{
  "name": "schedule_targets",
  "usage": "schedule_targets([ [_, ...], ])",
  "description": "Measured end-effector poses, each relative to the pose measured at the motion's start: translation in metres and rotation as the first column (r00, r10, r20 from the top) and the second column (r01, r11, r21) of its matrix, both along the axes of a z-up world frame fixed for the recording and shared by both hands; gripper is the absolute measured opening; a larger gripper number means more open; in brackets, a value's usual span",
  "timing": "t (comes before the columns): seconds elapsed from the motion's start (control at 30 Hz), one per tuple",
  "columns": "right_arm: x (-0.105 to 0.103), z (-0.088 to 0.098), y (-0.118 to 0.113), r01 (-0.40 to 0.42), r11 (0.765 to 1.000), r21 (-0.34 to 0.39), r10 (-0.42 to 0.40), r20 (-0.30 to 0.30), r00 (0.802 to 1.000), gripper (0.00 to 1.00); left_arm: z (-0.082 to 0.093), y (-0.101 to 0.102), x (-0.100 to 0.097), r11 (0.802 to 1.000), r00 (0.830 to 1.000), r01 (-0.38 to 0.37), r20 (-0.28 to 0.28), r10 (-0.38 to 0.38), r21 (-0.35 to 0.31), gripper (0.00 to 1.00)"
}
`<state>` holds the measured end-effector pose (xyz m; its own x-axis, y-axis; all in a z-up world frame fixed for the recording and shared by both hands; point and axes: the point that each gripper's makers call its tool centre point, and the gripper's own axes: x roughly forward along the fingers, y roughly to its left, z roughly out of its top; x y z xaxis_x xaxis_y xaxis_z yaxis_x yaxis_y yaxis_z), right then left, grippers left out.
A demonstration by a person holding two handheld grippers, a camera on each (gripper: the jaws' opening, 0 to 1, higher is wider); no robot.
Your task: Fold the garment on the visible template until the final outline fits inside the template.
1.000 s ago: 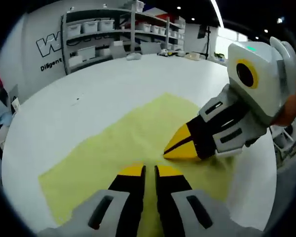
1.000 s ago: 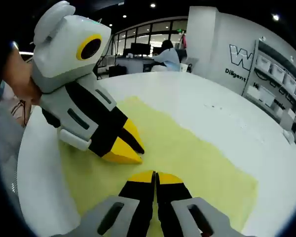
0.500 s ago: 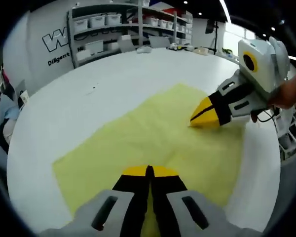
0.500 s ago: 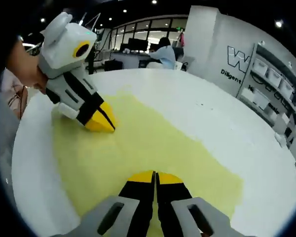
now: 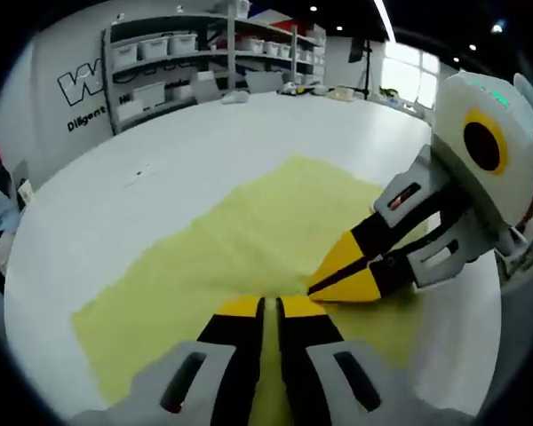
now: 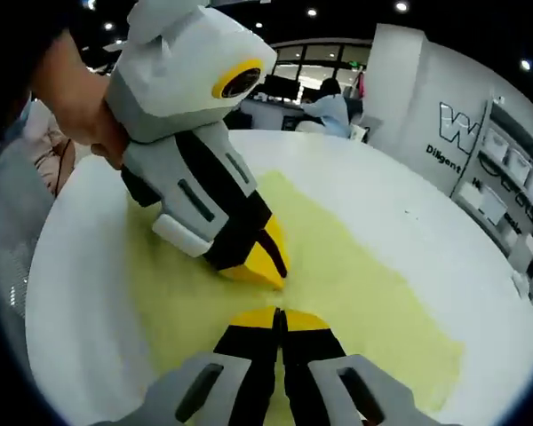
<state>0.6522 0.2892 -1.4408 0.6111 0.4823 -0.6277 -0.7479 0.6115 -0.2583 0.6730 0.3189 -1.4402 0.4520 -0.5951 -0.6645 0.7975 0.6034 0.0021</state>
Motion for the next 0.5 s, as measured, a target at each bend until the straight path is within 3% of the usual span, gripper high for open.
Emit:
schedule_targets([
  [0.1,0.002,0.000,-0.012,0.061,0.996,0.058,-0.059,-0.030,0.998,0.00,0.000,0.014,0.000,1.000,1.000,-0.017,0.003,0.017,0.014,0.02],
  [0.13,0.005,-0.005,-0.028,0.097,0.995,0.002,-0.097,-0.038,0.995,0.00,-0.001,0.018,0.000,1.000,1.000,-0.024,0.004,0.024,0.015,0.01],
  [0.17,0.010,0.001,-0.029,0.099,0.994,0.041,-0.099,-0.008,0.995,0.00,-0.001,0.024,0.000,0.999,0.999,-0.037,0.009,0.036,0.018,0.01],
  [0.3,0.013,-0.002,-0.060,0.217,0.974,0.068,-0.214,-0.050,0.976,0.00,-0.001,0.042,-0.004,0.997,0.997,-0.081,0.016,0.081,0.002,0.02],
  [0.5,0.014,-0.002,-0.095,0.246,0.968,0.037,-0.245,-0.036,0.969,0.00,0.000,0.064,-0.006,0.993,0.992,-0.120,0.033,0.119,0.018,0.02],
])
